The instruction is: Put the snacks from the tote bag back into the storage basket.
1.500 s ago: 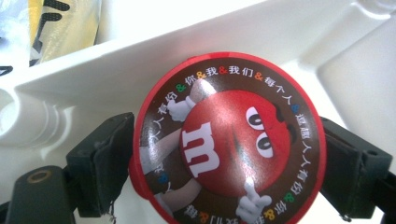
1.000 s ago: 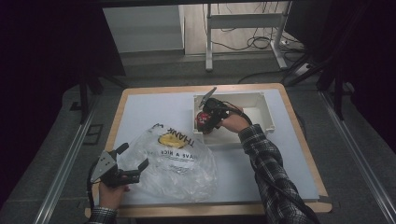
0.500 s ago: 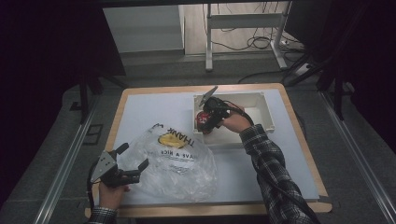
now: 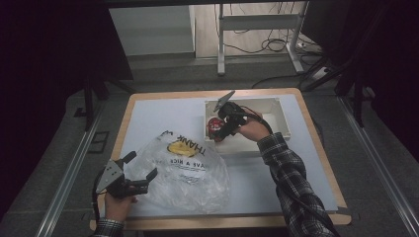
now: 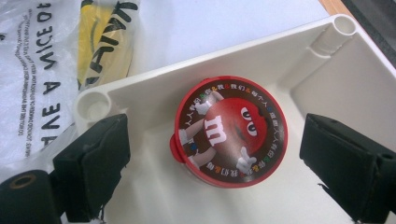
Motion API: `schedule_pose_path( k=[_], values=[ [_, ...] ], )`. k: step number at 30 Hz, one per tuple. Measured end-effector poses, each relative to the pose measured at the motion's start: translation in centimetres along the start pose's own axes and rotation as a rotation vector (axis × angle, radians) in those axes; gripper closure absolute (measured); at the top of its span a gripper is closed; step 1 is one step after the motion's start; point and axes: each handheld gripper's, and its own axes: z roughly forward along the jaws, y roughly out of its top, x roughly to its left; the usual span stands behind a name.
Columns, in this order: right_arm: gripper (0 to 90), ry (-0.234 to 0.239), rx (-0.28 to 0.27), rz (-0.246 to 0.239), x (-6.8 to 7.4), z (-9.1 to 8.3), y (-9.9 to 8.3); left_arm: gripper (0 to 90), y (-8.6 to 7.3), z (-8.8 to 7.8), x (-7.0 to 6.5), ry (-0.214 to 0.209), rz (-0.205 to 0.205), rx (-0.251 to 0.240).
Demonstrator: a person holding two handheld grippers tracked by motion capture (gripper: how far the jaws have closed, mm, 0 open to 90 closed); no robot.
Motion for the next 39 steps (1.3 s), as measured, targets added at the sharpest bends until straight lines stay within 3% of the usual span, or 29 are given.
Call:
schedule_pose_path(
  k=[39],
  values=[
    [5.4, 0.004, -0.150, 0.050, 2.3, -2.4, -3.3, 1.9, 0.0, 0.0, -0.1, 0.003, 0.005, 0.001]
  ],
)
